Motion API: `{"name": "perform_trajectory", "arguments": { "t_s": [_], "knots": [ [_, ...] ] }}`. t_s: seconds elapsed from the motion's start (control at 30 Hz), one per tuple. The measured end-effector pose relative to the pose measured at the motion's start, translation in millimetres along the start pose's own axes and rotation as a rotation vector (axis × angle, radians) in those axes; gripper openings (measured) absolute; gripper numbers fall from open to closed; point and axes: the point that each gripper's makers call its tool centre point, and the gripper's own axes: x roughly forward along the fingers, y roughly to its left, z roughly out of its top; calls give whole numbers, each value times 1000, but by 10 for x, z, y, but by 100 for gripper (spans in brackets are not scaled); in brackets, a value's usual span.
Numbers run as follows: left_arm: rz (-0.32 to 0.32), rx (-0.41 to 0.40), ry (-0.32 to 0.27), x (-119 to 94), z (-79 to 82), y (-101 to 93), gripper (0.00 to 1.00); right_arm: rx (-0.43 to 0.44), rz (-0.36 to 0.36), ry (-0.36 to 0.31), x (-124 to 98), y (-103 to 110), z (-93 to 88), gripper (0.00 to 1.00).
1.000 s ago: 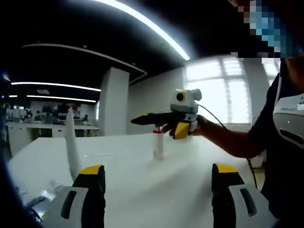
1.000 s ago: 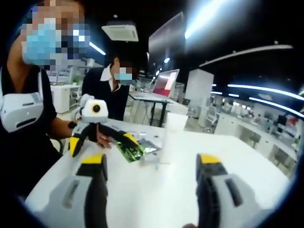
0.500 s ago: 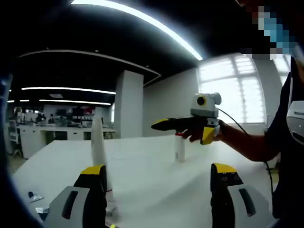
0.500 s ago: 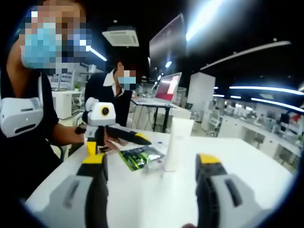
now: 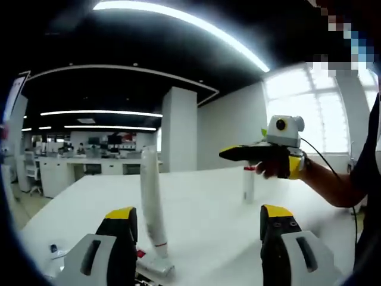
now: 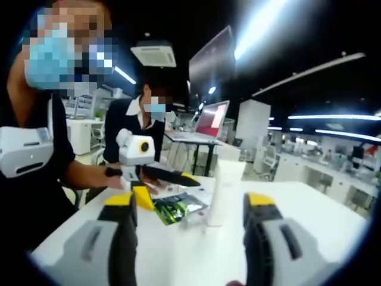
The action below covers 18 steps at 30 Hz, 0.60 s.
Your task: Arrange the skincare products in the storage area until every visible bottle or jar stands upright without overlapping.
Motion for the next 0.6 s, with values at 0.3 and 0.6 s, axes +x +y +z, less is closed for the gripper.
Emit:
{"name": "perform_trajectory", "arguments": {
  "t_s": [0.3, 0.6],
  "knots": [
    [54, 4, 13, 78, 50, 108, 81, -50, -28, -34, -5, -70, 172, 65],
    [103, 12, 22, 238, 106, 243, 70, -98, -51, -79, -6, -99, 349, 58]
  ]
}}
